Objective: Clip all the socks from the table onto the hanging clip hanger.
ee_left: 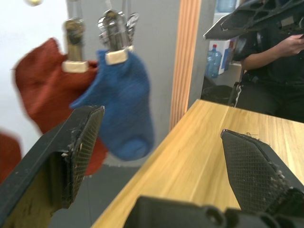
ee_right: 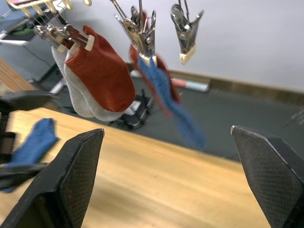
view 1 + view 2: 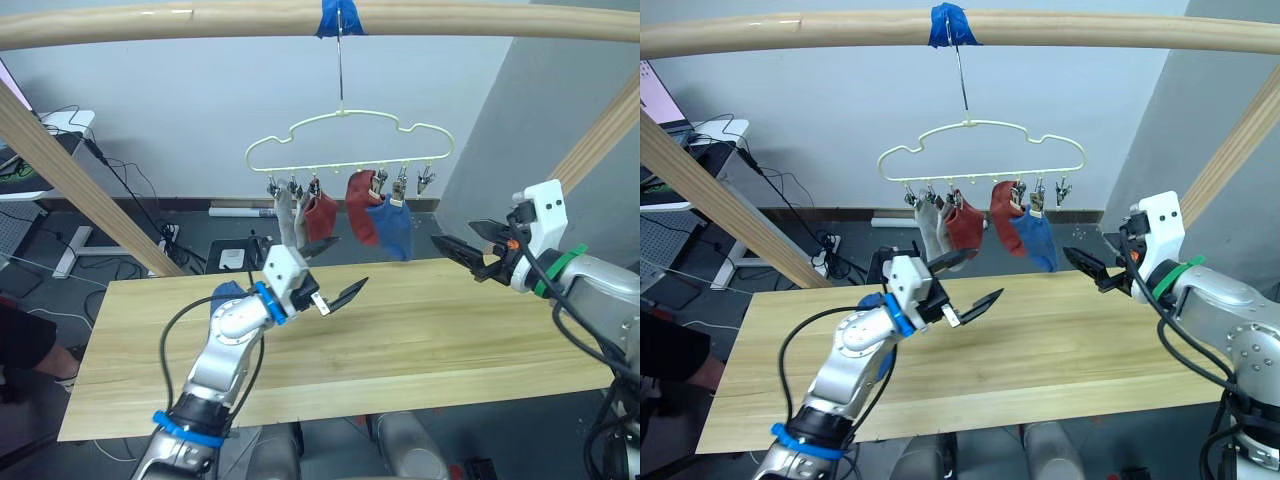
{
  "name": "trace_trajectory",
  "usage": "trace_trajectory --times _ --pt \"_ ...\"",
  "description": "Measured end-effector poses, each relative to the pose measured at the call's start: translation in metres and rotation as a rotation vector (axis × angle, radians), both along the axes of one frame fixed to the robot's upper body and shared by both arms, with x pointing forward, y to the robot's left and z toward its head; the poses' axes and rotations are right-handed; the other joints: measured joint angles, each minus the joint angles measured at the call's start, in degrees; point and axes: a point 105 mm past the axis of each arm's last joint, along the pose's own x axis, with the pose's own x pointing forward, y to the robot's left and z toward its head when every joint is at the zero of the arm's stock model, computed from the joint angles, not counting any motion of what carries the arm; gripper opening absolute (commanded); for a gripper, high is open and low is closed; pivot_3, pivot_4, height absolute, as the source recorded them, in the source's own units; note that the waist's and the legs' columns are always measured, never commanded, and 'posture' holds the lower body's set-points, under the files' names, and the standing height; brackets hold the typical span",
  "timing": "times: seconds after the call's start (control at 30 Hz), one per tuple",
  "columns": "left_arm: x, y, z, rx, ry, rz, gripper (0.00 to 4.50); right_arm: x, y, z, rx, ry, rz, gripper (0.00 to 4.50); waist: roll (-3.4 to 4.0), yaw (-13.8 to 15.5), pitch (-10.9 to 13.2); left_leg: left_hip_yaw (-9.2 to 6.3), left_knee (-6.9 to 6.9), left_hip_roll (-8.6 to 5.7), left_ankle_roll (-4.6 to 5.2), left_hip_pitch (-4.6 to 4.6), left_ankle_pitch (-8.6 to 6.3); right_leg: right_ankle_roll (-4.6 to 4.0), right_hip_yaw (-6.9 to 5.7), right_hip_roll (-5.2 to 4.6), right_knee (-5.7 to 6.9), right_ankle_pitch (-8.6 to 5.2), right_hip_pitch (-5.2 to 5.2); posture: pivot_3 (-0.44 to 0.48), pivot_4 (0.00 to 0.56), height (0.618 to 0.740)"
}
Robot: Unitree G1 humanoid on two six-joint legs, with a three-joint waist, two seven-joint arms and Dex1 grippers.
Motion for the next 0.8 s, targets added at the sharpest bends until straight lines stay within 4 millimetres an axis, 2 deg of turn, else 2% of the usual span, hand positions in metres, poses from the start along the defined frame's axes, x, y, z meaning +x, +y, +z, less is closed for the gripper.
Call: trace_trajectory --times 0.1,0.13,0.23,0.47,0.57,0.63,0.8 --pt "-0.016 0.016 0.01 -0.066 0.098 -0.017 4.5 0.007 0.005 -0.004 -0.002 -0.064 -0.035 3.92 0.04 0.33 0.02 -0.02 -0.02 0.03 0.0 -0.04 0.0 -0.01 -0.03 0.01 0.0 -0.01 -0.04 -0.116 0.212 0.74" --pt "-0.021 0.018 0.015 -0.083 0.112 -0.03 4.5 0.01 0.006 -0.003 -0.014 -0.093 -0.046 3.59 0.04 0.55 0.02 -0.03 -0.02 0.02 0.0 -0.04 0.0 -0.01 -0.04 0.01 -0.01 -0.01 -0.04 -0.109 0.213 0.74" --pt "-0.036 0.02 0.027 -0.097 0.13 -0.049 4.5 0.018 0.014 -0.002 -0.04 -0.173 -0.076 3.59 0.03 0.93 0.02 -0.03 -0.01 -0.03 0.0 -0.04 0.0 -0.02 -0.05 -0.05 -0.06 -0.01 0.0 -0.093 0.215 0.74" --pt "-0.038 0.021 0.027 -0.103 0.16 -0.012 4.5 0.032 0.016 -0.006 -0.073 -0.247 -0.153 3.59 0.01 1.64 0.02 -0.05 -0.01 -0.06 0.0 -0.03 0.0 -0.04 -0.06 -0.06 -0.05 -0.02 0.0 -0.062 0.22 0.74" --pt "-0.036 0.02 0.029 -0.122 0.156 0.009 4.5 0.038 0.015 -0.006 -0.068 -0.272 -0.196 2.96 0.01 1.76 0.02 -0.04 -0.02 -0.06 0.0 -0.03 0.0 -0.04 -0.05 -0.06 -0.05 -0.02 0.0 -0.055 0.229 0.74" --pt "-0.038 0.018 0.033 -0.129 0.144 0.014 4.5 0.044 0.017 -0.005 -0.069 -0.29 -0.221 2.35 0.0 1.87 0.03 -0.04 -0.01 -0.06 0.0 -0.02 0.0 -0.04 -0.05 -0.06 -0.04 -0.01 0.0 -0.053 0.235 0.74" --pt "-0.042 0.016 0.037 -0.128 0.137 0.014 4.5 0.052 0.018 -0.007 -0.083 -0.309 -0.257 2.35 -0.01 2.45 0.08 -0.04 -0.02 -0.06 0.0 -0.03 0.0 -0.06 -0.06 -0.06 -0.05 -0.03 0.0 -0.047 0.25 0.74"
